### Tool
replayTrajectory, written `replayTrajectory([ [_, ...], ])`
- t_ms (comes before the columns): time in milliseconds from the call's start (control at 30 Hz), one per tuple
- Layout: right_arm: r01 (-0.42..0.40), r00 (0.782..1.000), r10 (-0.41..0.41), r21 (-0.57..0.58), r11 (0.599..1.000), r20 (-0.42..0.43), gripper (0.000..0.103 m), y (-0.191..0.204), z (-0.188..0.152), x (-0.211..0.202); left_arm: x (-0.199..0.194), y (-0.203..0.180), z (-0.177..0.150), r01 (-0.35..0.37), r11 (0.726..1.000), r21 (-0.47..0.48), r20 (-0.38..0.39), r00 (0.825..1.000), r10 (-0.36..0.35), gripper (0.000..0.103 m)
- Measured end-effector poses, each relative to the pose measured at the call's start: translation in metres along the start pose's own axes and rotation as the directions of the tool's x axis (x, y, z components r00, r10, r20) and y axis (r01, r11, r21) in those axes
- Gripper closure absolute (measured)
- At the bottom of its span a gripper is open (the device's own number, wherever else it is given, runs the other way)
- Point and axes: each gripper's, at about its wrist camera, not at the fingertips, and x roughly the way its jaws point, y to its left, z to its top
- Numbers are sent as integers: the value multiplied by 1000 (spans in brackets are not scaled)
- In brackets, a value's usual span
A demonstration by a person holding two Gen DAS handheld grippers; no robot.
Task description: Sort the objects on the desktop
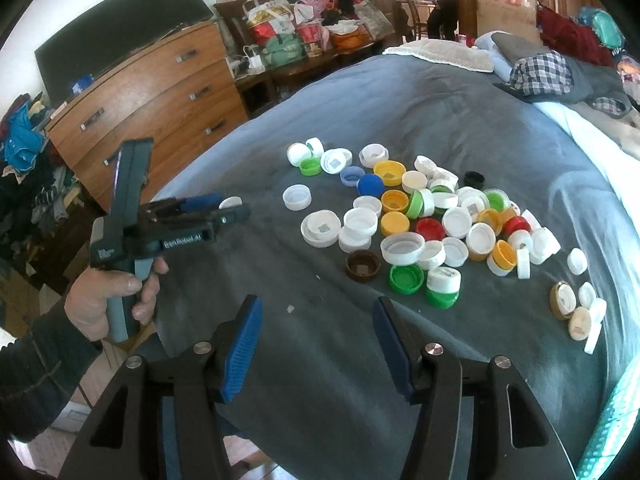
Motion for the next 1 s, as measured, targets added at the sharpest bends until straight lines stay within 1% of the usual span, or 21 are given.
replayTrajectory([
  [100,-13,1000,13,-20,1000,21,48,2,14,7,-10,3,1,2,1000,-24,42,999,-1,78],
  [167,-20,999,21,-33,999,39,49,4,28,16,-18,7,3,-8,999,-42,72,997,11,78],
  [233,-37,999,38,-42,998,37,49,5,43,32,-28,12,8,-25,997,-66,104,994,32,78],
  [333,-46,999,47,-87,995,2,49,15,64,68,-37,22,15,-34,993,-111,135,990,49,78],
  [433,-38,998,33,-131,991,-44,49,25,74,104,-46,32,17,-43,989,-144,148,987,64,78],
  [500,-25,998,17,-151,988,-57,49,29,79,123,-49,37,18,-33,987,-160,153,986,58,78],
  [633,15,997,-28,-160,987,-77,49,30,91,155,-50,40,21,-20,986,-165,154,987,46,78],
  [700,19,995,-33,-154,988,-92,49,28,94,165,-47,40,24,-9,986,-168,150,988,35,78],
  [733,18,994,-34,-150,988,-106,54,27,94,170,-46,39,26,-7,986,-168,148,988,33,78],
  [767,18,992,-37,-151,988,-120,59,27,93,175,-46,38,26,-7,986,-166,148,988,32,78],
  [833,25,992,-44,-156,987,-120,68,26,90,177,-46,35,29,5,988,-156,148,989,18,78],
  [900,23,993,-40,-144,989,-115,70,25,90,174,-49,29,32,11,990,-138,156,988,11,78],
  [1000,22,998,-29,-121,992,-54,70,26,93,146,-59,19,37,26,993,-115,175,985,-6,78],
])
